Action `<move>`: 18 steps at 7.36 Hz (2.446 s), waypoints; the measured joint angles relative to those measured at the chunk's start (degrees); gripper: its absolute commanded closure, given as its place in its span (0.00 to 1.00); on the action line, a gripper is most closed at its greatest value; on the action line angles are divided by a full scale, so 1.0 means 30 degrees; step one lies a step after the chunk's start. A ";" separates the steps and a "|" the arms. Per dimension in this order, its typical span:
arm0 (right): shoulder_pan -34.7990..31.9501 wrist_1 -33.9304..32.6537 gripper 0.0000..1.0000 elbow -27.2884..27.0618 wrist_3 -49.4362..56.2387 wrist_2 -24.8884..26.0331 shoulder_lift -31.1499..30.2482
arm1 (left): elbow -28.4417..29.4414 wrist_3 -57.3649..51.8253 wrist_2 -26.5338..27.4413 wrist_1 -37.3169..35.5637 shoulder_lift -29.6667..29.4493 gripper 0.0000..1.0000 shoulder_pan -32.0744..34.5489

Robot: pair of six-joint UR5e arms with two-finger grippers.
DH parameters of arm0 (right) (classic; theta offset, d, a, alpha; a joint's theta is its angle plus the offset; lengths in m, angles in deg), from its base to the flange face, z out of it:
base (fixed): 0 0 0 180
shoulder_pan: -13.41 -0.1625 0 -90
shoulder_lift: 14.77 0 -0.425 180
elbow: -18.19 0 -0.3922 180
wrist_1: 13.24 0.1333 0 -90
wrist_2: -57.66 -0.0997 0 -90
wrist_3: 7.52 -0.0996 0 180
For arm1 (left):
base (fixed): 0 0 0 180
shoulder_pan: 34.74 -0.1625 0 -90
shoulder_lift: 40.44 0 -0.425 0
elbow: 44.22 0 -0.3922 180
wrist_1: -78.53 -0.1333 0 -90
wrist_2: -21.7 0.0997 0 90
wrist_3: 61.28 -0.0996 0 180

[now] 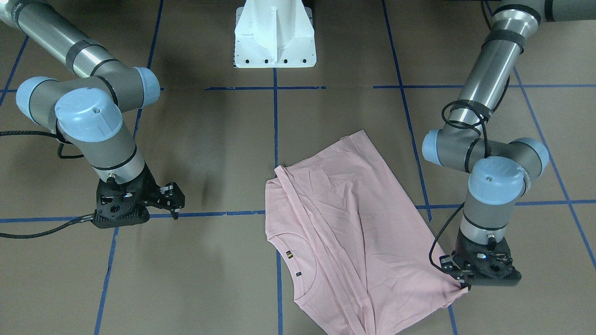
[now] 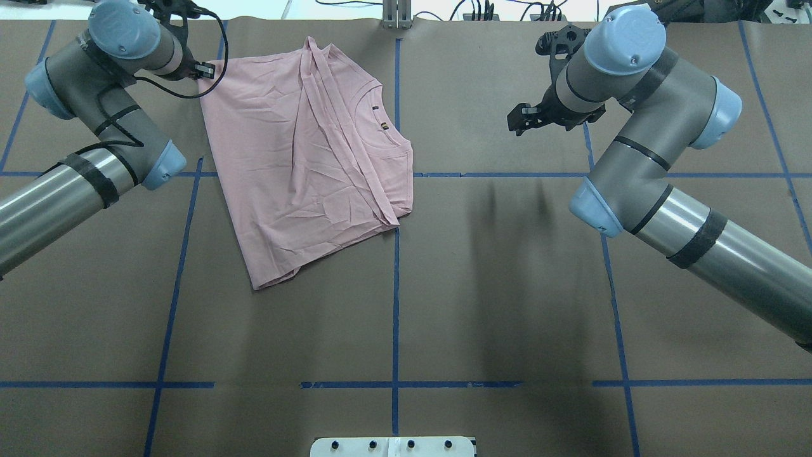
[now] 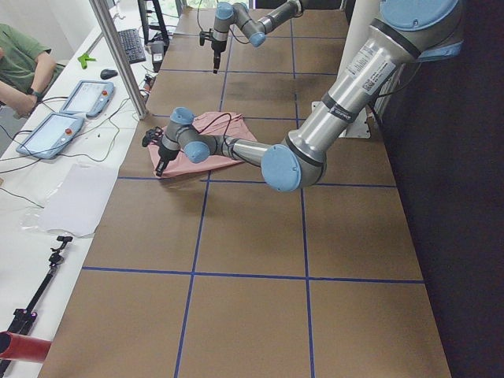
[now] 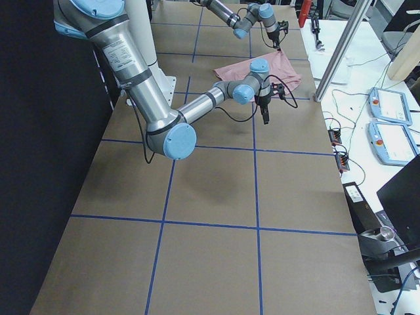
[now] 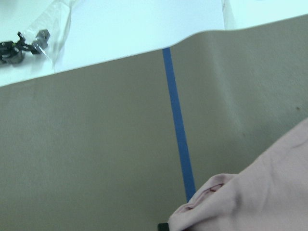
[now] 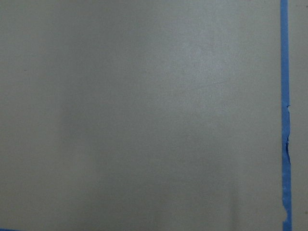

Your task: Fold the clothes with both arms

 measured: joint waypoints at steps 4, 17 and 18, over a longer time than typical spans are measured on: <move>0.0895 0.0123 0.10 0.1155 -0.3160 0.0519 0.1962 | -0.0798 -0.3409 -0.1234 0.1390 0.0756 0.00 0.0575; 0.5139 0.2290 0.60 0.9523 -0.7288 0.5315 0.8395 | -0.1813 -0.3595 -0.1639 0.1538 0.1582 0.00 0.0654; 0.5176 0.2284 0.66 0.9523 -0.7287 0.5326 0.8342 | -0.1813 -0.3599 -0.1639 0.1537 0.1583 0.00 0.0650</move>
